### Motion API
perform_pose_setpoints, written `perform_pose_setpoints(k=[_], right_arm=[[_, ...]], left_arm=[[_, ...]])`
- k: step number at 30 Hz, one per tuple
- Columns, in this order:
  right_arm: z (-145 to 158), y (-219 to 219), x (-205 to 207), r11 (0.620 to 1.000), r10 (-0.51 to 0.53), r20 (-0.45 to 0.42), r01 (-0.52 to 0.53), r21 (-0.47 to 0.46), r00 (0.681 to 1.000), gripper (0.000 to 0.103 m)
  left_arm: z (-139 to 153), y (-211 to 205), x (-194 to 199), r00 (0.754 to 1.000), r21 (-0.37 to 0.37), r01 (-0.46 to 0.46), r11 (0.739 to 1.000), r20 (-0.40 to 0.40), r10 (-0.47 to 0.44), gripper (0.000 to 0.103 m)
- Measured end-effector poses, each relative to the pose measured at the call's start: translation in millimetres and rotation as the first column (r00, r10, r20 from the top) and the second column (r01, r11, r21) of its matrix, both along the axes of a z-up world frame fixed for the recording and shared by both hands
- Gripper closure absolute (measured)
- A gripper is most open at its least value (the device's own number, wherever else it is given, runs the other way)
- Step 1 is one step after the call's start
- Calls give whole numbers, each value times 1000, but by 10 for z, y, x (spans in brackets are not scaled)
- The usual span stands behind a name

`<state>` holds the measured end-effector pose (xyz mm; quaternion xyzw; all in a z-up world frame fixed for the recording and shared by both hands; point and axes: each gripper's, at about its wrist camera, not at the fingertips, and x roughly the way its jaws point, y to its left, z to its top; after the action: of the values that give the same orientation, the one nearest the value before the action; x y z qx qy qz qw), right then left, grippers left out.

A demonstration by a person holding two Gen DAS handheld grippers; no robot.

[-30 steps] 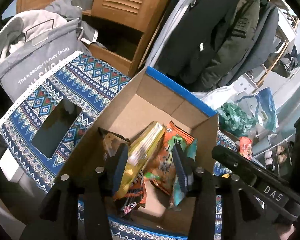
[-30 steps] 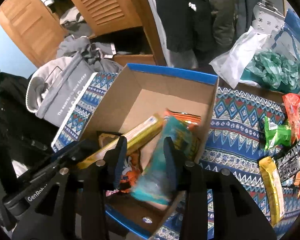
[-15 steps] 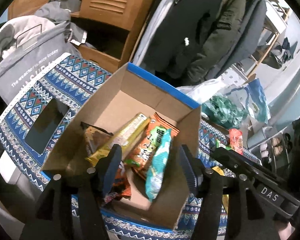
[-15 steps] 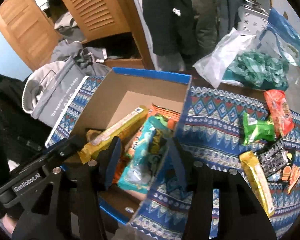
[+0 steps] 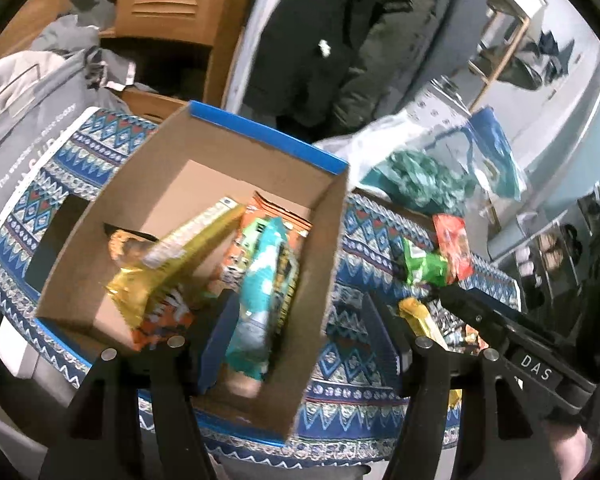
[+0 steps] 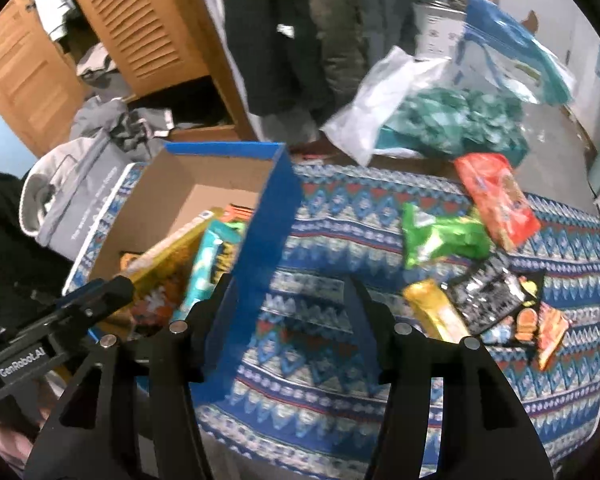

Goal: Organize snacks
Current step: 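Withdraw both tools from the box toward the remaining snacks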

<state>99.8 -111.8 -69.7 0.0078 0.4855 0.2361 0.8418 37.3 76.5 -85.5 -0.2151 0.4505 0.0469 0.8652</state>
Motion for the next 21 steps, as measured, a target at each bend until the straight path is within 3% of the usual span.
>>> perform_pose_setpoints(k=[4, 8, 21], right_arm=[[-49, -253, -1, 999, -33, -6, 33, -8, 999, 47], [-85, -513, -4, 997, -72, -9, 72, -5, 997, 34], [-246, -1311, 23, 978, -208, -33, 207, -21, 978, 28]], left_arm=[[-17, -232, 24, 1000, 37, 26, 999, -14, -25, 29], [-47, -469, 51, 997, 75, 72, 995, -32, -70, 29], [-240, -1111, 228, 979, 129, 182, 975, -113, -168, 26]])
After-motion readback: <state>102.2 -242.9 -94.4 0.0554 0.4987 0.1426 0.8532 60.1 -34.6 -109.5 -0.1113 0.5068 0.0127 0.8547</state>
